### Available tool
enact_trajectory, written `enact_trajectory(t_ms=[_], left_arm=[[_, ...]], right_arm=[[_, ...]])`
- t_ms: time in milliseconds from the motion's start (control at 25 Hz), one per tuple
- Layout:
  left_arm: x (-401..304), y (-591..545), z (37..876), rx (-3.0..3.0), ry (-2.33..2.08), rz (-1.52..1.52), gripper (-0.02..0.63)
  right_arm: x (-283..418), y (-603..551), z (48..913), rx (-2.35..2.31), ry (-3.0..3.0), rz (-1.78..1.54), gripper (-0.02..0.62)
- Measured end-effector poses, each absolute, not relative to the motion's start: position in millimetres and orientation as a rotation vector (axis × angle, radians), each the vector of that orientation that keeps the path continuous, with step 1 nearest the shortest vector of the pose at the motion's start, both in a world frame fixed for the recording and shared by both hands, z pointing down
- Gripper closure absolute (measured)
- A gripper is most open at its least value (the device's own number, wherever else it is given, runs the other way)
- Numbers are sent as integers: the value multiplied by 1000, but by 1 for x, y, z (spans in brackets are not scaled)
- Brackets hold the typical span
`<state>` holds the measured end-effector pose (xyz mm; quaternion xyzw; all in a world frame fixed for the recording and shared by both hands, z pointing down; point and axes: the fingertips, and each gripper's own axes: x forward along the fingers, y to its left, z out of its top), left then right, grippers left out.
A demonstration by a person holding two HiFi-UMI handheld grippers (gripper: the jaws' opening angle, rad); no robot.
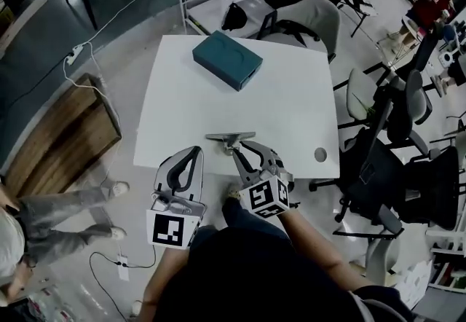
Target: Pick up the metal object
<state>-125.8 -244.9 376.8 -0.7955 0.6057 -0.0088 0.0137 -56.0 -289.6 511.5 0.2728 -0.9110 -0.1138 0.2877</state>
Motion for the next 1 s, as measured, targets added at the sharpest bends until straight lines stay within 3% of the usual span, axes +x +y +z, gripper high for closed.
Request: enact_trajectory(t_ms=[480,1000], left_arm=[[-132,-286,402,-2495,1957,-95,584],[-150,-317,409,-2638,1838,-138,584]], right_arm=[[-67,-306,610,325,-2163,-344,483],[-78,-312,660,226,-1862,-509,476]])
